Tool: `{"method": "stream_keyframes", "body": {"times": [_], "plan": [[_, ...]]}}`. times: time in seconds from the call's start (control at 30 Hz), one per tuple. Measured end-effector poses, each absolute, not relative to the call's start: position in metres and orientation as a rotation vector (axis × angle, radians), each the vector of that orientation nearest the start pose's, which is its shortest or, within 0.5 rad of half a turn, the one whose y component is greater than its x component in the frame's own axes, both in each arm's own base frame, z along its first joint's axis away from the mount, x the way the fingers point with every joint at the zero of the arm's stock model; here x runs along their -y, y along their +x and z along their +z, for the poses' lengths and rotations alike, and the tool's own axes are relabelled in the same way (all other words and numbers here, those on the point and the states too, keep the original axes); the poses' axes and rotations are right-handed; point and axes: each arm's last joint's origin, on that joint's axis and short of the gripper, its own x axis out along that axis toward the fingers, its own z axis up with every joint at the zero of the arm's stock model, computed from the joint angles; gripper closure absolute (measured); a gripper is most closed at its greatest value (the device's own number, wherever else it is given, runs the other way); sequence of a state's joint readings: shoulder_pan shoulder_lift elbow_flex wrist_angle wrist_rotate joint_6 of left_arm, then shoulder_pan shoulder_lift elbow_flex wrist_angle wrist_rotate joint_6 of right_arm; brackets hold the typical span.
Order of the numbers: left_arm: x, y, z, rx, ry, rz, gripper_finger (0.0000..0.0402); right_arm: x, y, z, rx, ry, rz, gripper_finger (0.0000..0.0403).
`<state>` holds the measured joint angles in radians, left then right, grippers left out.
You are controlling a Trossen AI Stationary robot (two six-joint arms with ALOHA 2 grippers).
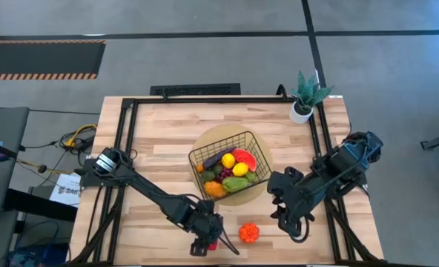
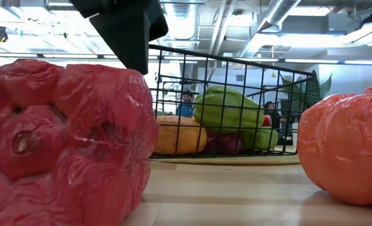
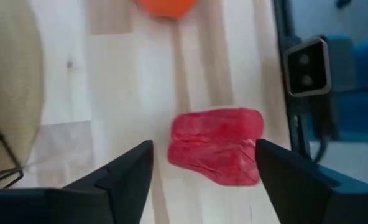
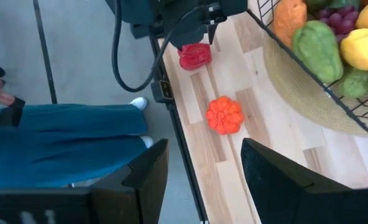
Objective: Build produce basket
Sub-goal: Adjust the wire basket on the brown table mat
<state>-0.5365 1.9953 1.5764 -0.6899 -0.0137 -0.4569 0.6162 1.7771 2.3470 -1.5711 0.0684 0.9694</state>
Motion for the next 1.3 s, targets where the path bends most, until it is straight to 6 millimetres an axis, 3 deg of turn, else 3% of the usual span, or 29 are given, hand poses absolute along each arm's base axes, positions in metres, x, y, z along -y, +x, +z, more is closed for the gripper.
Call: {"method": "stream_keyframes", "body": {"times": [0.33, 0.93, 1.3], "plan": [[0.2128, 0.3619, 0.2128, -1.145, -0.185, -0.107, 0.0087, -0.1723, 0.2460, 0.4631, -1.069, 0.523, -0.019, 0.0182], [0.2073, 0.3628, 0.2117, -1.081, -0.578, 0.295, 0.0085, -0.1726, 0.2460, 0.4630, -1.061, 0.463, 0.007, 0.0182], [0.2100, 0.3613, 0.2113, -1.121, -0.541, 0.226, 0.0085, -0.1726, 0.2460, 0.4630, -1.059, 0.420, 0.033, 0.0182]]}}
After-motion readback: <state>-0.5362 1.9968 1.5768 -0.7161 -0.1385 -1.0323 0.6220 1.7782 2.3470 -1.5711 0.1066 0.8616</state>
